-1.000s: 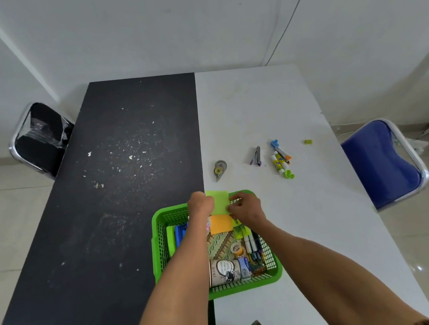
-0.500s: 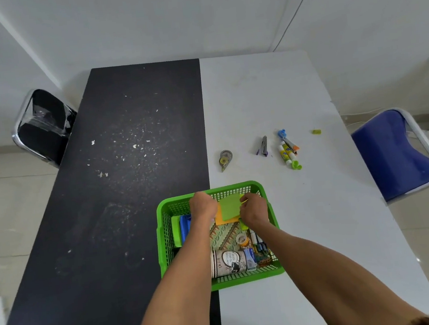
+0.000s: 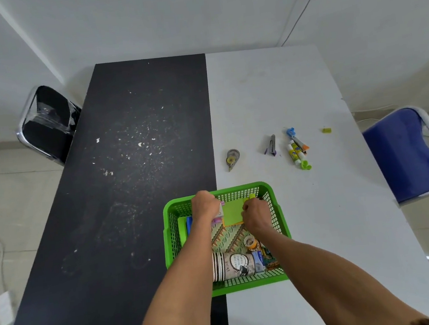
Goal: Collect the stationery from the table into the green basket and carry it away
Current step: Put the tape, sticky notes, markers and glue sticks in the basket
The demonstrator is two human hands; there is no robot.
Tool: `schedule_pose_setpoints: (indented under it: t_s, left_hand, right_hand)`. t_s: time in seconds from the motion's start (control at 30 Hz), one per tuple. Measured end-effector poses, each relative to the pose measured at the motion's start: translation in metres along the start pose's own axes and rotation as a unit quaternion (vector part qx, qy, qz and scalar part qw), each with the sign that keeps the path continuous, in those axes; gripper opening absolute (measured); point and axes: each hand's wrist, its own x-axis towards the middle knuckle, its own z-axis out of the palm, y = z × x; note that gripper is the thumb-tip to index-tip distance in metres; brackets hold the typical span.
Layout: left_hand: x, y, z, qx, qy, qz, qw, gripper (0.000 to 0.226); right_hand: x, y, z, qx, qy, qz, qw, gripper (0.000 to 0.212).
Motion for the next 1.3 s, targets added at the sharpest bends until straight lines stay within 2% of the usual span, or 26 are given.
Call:
schedule_pose_setpoints:
  t_s: [0.17,0.27,0.4,0.73,1.1,1.2,1.3]
  left_hand:
    - [-0.002,0.003,-0.003,0.005,0.006,0.006,1.000,0.035]
    - [-0.001,0.004,-0.003,0.009,0.002,0.004,1.000,0.027]
    - [0.002,0.003,-0.001,0.010,-0.007,-0.004,1.000,0.022]
    - [0.007,0.000,0.003,0.012,-0.002,-0.011,1.000,0.021]
    - [0.015,0.010,0.007,0.057,0.017,0.023,0.998,0.022]
    - [0.018,0.015,0.012,0.075,0.046,0.048,0.995,0.028]
    - [0.022,0.026,0.013,0.058,0.080,0.077,0.992,0.026]
  right_hand:
    - [-0.001,-0.003,0.003,-0.060,-0.015,-0.019,0.998,0.012]
    - [-0.003,-0.003,0.004,-0.083,-0.016,-0.043,0.995,0.026]
    - [-0.004,-0.002,0.006,-0.112,-0.038,-0.067,0.991,0.020]
    - [-0.008,-0.005,0.014,-0.153,-0.075,-0.144,0.975,0.027]
    - [-0.005,-0.006,0.005,-0.130,-0.079,-0.156,0.976,0.025]
    - [0.000,-0.005,-0.003,-0.091,-0.086,-0.151,0.981,0.022]
    - [0.010,-0.004,-0.014,-0.038,-0.056,-0.174,0.982,0.020]
